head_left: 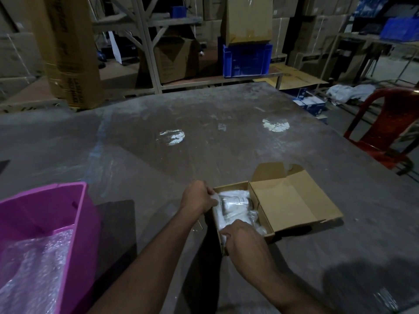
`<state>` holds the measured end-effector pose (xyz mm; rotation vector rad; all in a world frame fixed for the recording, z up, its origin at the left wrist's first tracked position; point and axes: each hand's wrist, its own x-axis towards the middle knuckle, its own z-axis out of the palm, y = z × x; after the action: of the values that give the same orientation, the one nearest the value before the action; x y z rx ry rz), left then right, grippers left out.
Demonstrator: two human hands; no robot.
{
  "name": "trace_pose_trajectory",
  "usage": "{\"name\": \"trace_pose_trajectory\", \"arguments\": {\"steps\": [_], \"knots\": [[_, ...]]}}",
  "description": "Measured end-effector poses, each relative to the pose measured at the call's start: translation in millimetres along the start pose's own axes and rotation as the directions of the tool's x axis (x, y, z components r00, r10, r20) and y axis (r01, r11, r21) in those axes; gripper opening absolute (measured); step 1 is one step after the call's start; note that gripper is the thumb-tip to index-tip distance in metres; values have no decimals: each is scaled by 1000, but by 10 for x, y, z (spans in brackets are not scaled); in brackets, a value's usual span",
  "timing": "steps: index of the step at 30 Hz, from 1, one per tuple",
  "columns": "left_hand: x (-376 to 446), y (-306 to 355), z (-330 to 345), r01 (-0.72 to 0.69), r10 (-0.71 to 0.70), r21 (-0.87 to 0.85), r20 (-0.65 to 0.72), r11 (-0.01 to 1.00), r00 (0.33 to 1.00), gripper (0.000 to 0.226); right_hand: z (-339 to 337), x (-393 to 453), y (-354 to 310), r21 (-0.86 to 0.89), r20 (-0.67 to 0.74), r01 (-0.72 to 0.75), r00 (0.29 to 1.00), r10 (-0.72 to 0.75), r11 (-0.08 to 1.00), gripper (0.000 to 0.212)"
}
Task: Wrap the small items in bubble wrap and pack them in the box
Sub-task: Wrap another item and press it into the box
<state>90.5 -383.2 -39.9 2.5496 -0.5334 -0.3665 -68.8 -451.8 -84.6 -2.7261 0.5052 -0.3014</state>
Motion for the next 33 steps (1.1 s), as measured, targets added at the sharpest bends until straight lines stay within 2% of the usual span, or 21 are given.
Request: {"name": "trace_pose_trajectory", "arguments": {"steps": [3, 6, 10, 14, 17, 21, 26, 29, 33], "knots": [[24, 11, -12, 8, -9, 13, 33, 1000, 999, 31, 69, -21, 68, 28, 85, 80, 993, -83, 996, 15], [69, 34, -41, 9, -12, 31, 103, 999, 995, 36, -122, -55, 21, 67, 203, 90, 974, -102, 994, 20], [115, 47, -68, -12, -5, 89, 184, 996, 983, 42, -224, -21, -6, 4, 267, 120, 957, -116, 993, 31], [135, 84, -92, -33, -5, 154, 236, 988, 972, 55, -241, -39, -10, -51, 252, 147, 959, -130, 988, 32], [115, 99, -60, -59, 17, 206, 200, 977, 980, 63, -253, -69, -38, 11, 188, 145, 972, -144, 989, 31], [69, 92, 24, -75, 34, 257, 159, 964, 987, 62, -157, -134, 55, 137, 116, 45, 991, -62, 989, 24], [27, 128, 69, -62, 30, 300, 110, 952, 993, 55, -19, -139, 138, 159, 82, 95, 991, -109, 983, 40], [42, 126, 102, -56, 28, 313, 94, 948, 995, 58, -61, -107, 100, 181, 122, 89, 986, -112, 979, 21], [42, 135, 113, -51, 27, 317, 80, 947, 996, 60, -115, -61, 106, 123, 158, 70, 983, -89, 990, 17]]}}
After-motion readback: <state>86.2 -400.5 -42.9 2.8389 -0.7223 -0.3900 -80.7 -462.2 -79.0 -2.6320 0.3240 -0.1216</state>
